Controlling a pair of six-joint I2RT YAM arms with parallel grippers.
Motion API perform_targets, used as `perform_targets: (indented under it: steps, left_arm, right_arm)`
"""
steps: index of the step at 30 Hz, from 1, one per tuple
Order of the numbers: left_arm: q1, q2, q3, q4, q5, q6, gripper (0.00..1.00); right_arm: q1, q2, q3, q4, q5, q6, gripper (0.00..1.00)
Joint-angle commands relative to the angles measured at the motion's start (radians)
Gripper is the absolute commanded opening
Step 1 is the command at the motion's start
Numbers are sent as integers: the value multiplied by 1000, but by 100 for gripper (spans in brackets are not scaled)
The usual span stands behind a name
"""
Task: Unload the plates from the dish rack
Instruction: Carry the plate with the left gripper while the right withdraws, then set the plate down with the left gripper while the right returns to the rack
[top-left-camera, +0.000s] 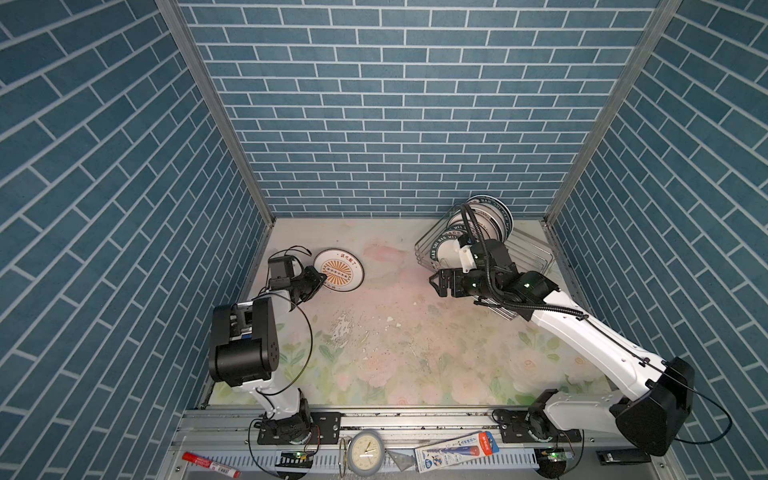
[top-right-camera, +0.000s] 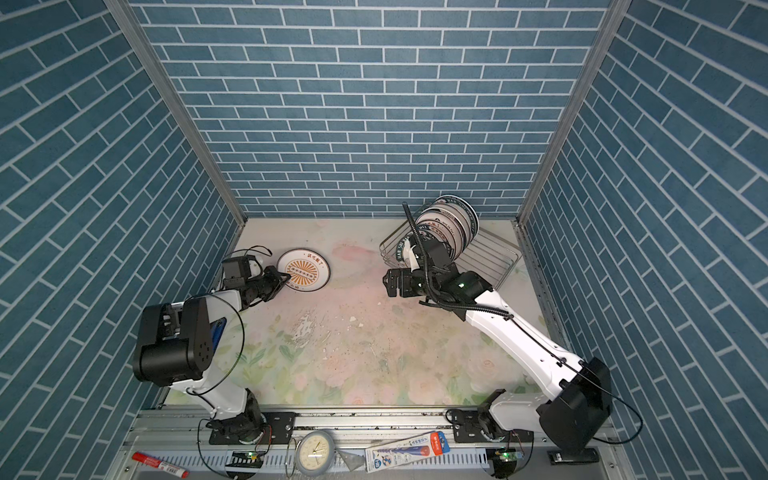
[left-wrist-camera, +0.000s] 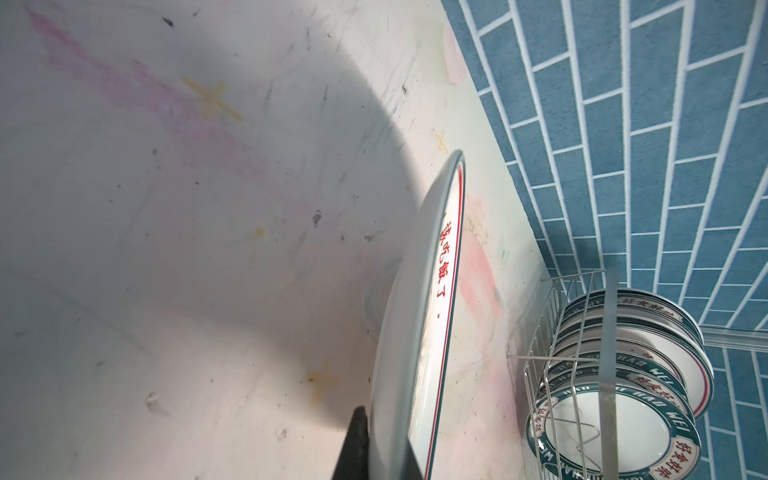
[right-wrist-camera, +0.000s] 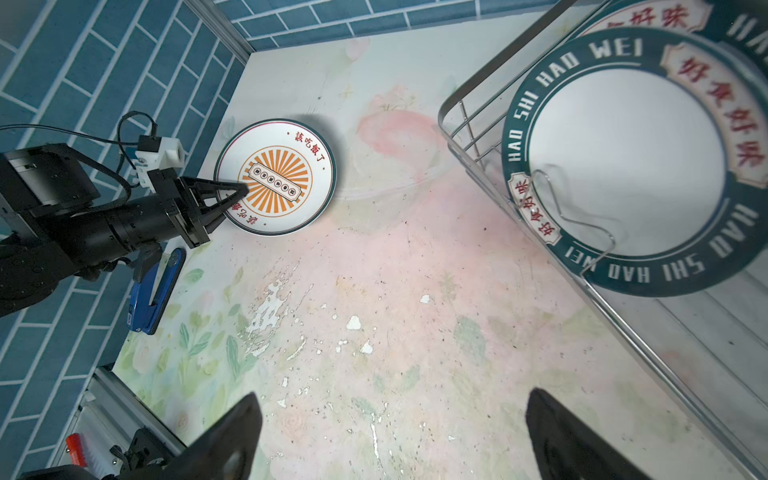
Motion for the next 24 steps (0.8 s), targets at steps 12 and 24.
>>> perform_targets:
  steps: [12, 24]
  left_arm:
    - [39, 73, 52, 21, -7, 36, 0]
    - [40, 124, 83, -78, -60, 74, 12]
  right_arm:
    - [-15, -115, -19, -36, 66, -61, 99]
    - [-52, -74, 35, -88, 168, -122, 99]
